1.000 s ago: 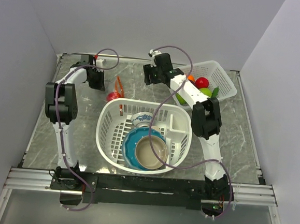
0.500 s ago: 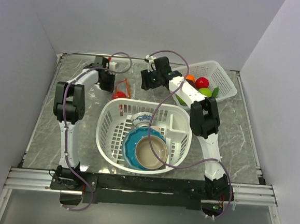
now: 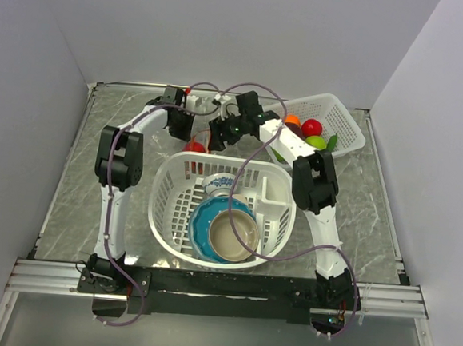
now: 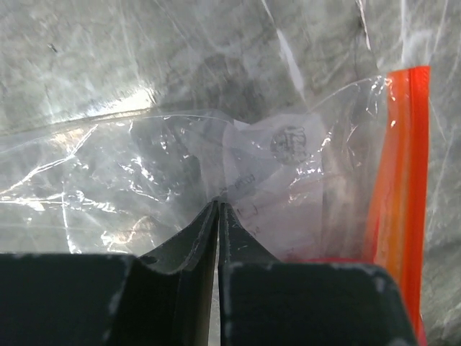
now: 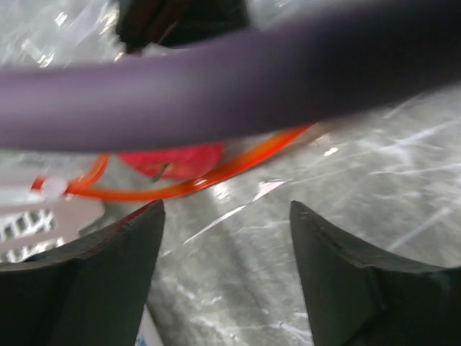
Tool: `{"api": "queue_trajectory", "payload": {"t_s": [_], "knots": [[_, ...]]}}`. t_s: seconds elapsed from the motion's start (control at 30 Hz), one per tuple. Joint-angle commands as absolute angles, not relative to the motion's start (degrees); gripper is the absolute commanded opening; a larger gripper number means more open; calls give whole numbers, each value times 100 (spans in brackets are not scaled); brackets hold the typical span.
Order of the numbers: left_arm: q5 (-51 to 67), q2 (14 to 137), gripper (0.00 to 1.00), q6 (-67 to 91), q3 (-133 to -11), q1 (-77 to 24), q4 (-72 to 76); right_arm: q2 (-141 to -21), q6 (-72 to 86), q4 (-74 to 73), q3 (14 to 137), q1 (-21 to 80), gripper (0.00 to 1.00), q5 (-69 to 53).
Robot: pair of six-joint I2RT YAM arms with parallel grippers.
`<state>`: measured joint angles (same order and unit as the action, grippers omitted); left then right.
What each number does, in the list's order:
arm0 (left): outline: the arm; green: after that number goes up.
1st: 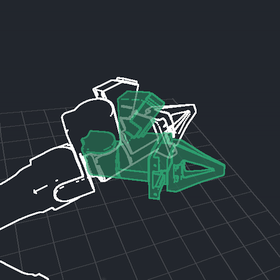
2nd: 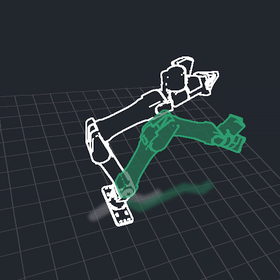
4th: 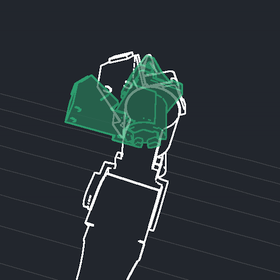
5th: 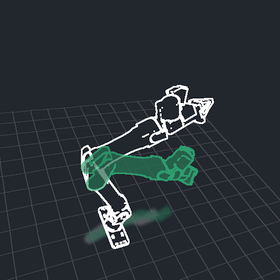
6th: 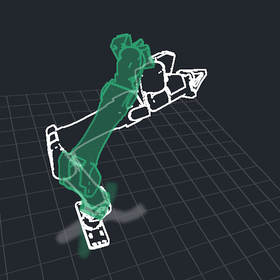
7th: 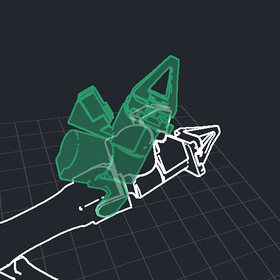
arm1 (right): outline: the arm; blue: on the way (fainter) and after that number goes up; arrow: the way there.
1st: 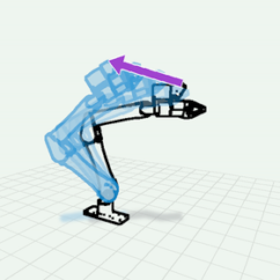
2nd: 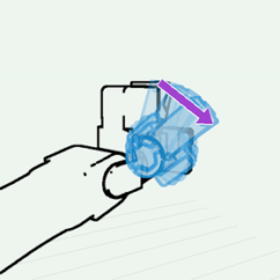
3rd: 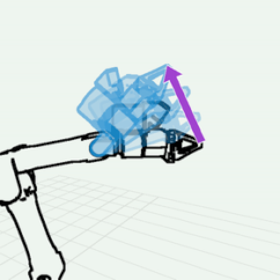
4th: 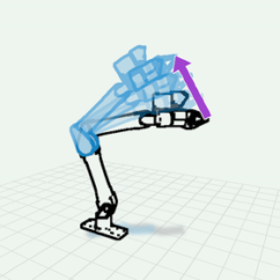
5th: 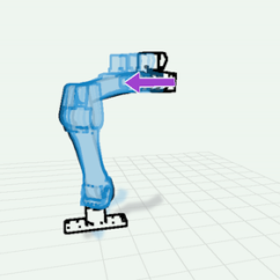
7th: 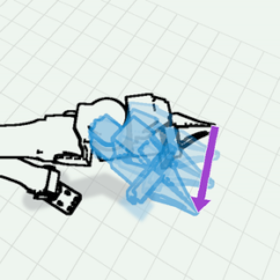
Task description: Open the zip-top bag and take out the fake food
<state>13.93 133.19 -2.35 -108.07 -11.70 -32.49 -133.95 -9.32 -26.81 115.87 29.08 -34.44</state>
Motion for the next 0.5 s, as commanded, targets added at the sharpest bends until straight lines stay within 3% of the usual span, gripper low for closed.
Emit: {"api": "queue_trajectory", "payload": {"t_s": [0.0,0.27,0.47], "knots": [[1099,13754,11,-308,-11213,-1143,-3542,-13579,-1643,-3409,12137,3023,80,-3999],[1055,14413,9,-53,-12330,-1169,-3902,-13834,-1731,-3577,12366,3313,79,-3815],[1222,14292,9,-70,-12139,-1213,-3929,-14036,-1407,-3261,12515,3551,100,-3227]]}}
